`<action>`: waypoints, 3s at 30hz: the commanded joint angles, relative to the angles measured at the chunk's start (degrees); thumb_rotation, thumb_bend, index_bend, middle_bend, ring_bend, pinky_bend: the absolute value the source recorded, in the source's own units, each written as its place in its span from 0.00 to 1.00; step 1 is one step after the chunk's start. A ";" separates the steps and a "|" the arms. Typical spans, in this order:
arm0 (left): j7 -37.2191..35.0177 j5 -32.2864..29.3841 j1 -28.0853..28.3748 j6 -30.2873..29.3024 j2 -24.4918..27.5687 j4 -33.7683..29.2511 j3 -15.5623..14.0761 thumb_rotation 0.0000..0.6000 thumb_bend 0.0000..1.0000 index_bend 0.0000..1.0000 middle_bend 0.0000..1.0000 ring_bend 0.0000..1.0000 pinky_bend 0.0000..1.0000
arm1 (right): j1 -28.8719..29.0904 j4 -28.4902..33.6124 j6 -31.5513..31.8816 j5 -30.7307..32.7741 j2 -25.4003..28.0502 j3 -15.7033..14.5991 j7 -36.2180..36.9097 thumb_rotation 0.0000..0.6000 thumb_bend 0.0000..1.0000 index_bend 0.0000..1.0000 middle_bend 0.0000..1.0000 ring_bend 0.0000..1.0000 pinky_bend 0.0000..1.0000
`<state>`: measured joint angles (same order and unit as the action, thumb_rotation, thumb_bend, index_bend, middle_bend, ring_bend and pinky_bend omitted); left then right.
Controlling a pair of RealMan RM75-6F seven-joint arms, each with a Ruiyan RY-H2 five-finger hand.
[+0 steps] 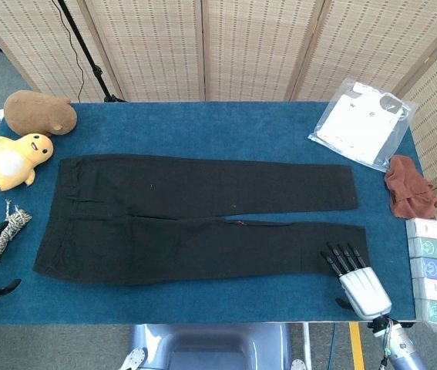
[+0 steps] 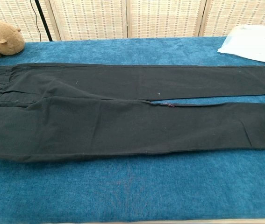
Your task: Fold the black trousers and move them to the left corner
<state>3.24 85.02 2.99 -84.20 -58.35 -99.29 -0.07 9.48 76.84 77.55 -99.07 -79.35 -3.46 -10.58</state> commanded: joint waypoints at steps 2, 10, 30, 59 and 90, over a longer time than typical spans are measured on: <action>-1.22 -0.21 -0.13 0.00 0.44 0.12 0.12 1.00 0.00 0.00 0.00 0.00 0.00 | 1.45 -3.76 -0.62 -0.05 -3.12 0.88 -0.34 1.00 0.00 0.08 0.00 0.00 0.00; -2.61 -0.08 -0.34 -0.16 0.85 0.22 0.14 1.00 0.00 0.00 0.00 0.00 0.00 | 2.12 -7.42 -0.63 1.57 -4.83 1.97 -1.71 1.00 0.00 0.11 0.01 0.00 0.00; -2.71 -0.24 -0.40 0.13 0.92 0.19 0.19 1.00 0.00 0.00 0.00 0.00 0.00 | 3.43 -12.76 -2.78 5.20 -8.43 2.74 -3.14 1.00 0.00 0.14 0.02 0.00 0.00; -2.87 0.04 -0.46 0.35 0.92 0.09 0.06 1.00 0.00 0.00 0.00 0.00 0.00 | 4.37 -22.02 -1.25 6.78 -13.26 3.35 -0.73 1.00 0.05 0.26 0.11 0.00 0.07; -3.37 5.93 -0.12 -2.82 -2.72 5.86 -0.13 1.00 0.00 0.00 0.00 0.00 0.04 | 4.65 -30.08 4.15 5.33 -16.83 2.79 11.48 1.00 0.52 0.58 0.41 0.28 0.45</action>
<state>0.34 88.62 2.73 -85.42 -59.40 -96.10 -0.17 14.15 46.92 81.51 -93.76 -96.03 -0.71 0.67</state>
